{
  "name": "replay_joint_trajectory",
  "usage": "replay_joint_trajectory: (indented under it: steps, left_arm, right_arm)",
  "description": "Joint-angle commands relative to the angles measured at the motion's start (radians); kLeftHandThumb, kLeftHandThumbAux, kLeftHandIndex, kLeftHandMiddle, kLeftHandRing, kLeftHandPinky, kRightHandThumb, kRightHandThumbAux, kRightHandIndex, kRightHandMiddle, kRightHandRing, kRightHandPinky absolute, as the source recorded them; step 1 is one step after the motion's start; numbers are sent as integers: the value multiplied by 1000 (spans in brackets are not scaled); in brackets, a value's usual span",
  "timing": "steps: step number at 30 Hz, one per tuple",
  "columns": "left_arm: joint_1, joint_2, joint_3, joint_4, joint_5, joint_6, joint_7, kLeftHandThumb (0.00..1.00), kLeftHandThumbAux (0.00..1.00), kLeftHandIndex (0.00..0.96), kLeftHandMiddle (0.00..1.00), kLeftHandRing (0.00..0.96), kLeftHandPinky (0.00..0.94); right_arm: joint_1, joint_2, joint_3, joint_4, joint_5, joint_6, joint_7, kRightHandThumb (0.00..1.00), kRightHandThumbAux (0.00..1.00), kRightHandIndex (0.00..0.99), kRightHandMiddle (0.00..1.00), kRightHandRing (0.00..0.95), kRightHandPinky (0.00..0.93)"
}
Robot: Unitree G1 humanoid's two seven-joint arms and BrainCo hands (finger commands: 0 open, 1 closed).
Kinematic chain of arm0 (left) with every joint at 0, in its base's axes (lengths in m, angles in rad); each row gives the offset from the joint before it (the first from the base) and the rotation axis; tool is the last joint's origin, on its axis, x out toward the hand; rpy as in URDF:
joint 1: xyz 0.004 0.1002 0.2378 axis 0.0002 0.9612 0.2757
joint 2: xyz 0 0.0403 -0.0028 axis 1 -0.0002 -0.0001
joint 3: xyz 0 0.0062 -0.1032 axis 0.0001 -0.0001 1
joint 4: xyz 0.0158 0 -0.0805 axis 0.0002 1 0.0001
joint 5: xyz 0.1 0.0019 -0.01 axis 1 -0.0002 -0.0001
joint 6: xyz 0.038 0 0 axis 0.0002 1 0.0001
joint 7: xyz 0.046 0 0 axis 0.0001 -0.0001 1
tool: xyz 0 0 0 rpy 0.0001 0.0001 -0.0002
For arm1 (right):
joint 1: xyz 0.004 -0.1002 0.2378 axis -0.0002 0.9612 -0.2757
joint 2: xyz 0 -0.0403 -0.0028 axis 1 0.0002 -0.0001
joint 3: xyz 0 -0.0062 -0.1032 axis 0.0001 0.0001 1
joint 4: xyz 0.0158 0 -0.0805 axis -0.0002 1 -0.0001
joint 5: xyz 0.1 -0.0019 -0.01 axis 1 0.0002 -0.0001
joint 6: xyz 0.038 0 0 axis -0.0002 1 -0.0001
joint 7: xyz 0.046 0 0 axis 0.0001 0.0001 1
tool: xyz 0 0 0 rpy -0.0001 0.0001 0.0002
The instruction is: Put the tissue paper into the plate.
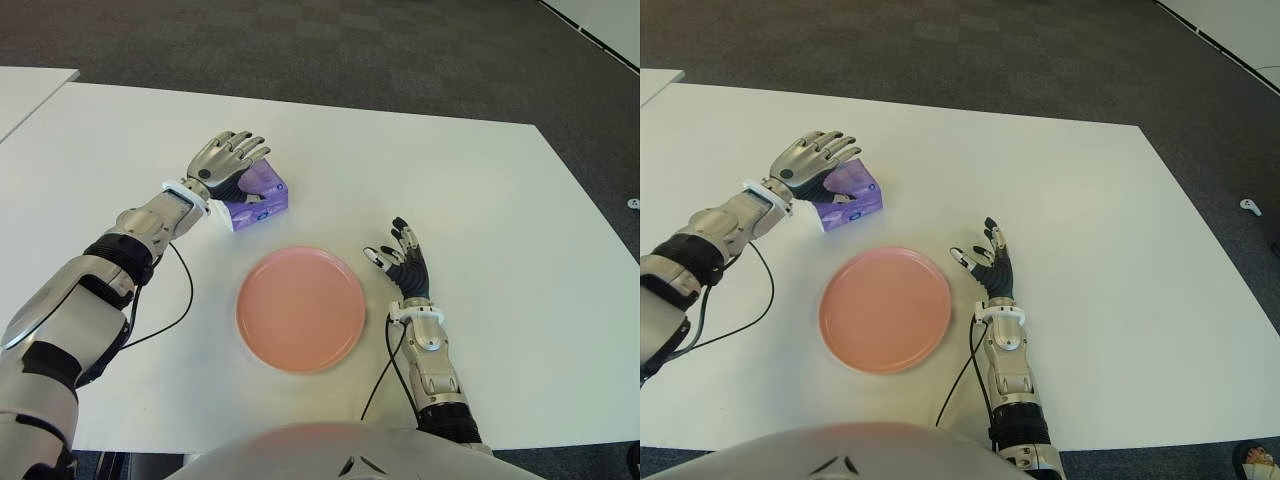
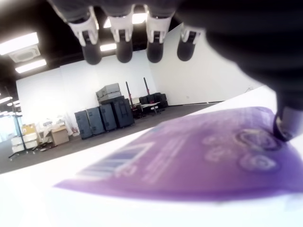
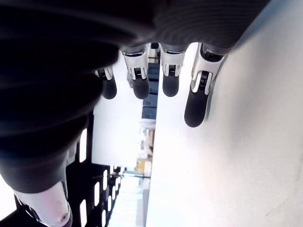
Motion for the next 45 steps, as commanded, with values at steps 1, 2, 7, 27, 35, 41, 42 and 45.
replay_joint_trajectory:
  steps: [1,2,7,27,35,41,42,45]
  left_arm:
    - [46,-3,6,20,-46,-35,-102,0,406,0,0,0,0]
    - [50,-4,6,20,-54,-40,-124,0,405,0,0,0,0]
    - [58,0,2,10,-77,-38,-217,0,402,0,0,0,0]
    - [56,-41,-23,116,-60,20,-244,0,394,0,0,0,0]
    - [41,-85,-51,233,-51,56,-196,0,411,0,0,0,0]
    - [53,-104,-66,276,-50,79,-166,0,413,0,0,0,0]
    - [59,-109,-69,286,-51,85,-159,0,413,0,0,0,0]
    - [67,-117,-75,303,-55,93,-146,0,412,0,0,0,0]
  right_arm:
    - [85,5,8,90,6,106,22,0,745,0,0,0,0]
    - [85,5,9,91,6,106,23,0,744,0,0,0,0]
    - [80,4,11,101,2,100,20,0,747,0,0,0,0]
    - [80,11,9,107,18,96,30,2,766,0,0,0,0]
    - [85,11,8,106,20,86,37,1,770,0,0,0,0]
    - [87,9,8,112,17,69,39,0,777,0,0,0,0]
    - [87,8,9,113,16,67,39,0,778,0,0,0,0]
    - [88,8,8,115,17,62,41,0,782,0,0,0,1]
